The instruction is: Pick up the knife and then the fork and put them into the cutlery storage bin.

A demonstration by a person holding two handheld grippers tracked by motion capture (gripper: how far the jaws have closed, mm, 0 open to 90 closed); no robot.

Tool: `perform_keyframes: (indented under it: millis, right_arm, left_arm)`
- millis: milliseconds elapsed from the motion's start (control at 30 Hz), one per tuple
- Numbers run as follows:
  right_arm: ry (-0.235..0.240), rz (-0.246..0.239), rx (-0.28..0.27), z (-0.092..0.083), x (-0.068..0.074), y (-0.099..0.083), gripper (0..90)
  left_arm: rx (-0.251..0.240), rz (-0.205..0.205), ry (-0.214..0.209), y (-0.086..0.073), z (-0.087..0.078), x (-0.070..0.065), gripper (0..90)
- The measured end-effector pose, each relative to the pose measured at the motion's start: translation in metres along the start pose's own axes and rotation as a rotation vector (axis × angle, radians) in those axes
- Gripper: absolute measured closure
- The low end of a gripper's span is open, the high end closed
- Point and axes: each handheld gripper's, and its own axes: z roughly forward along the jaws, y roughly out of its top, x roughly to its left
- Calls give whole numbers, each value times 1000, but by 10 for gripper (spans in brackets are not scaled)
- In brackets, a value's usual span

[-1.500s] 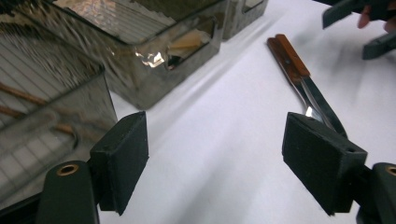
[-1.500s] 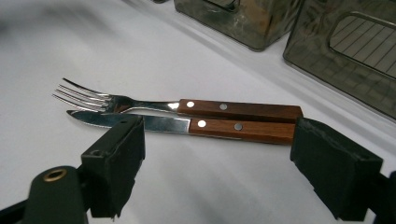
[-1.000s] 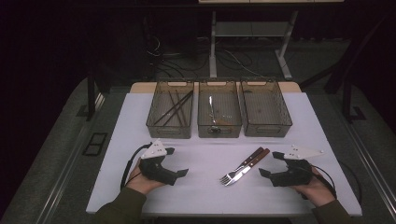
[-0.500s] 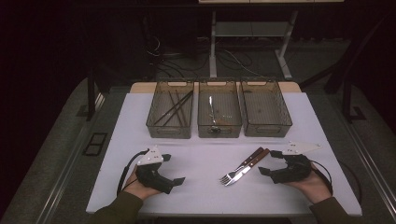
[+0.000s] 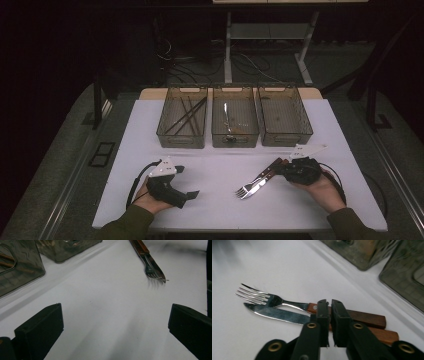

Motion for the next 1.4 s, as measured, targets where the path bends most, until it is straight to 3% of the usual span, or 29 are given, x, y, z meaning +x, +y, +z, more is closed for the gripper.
perform_keyframes:
  millis: [100,533,833,1033,1400]
  right_arm:
    - [9,-22,22,9,-1,2,896]
    - [8,-65,89,27,1,6,899]
    - [-13,-92,104,28,2,5,900]
    - [8,-96,112,28,1,5,900]
    - [-7,-115,165,28,3,3,900]
  left_arm:
    - [-1,1,-1,0,0,0,0]
    - [0,4,-10,0,1,0,0]
    - [2,4,-14,0,1,0,0]
    - [5,4,-19,0,2,-1,0]
    - [15,6,-29,-1,2,-1,0]
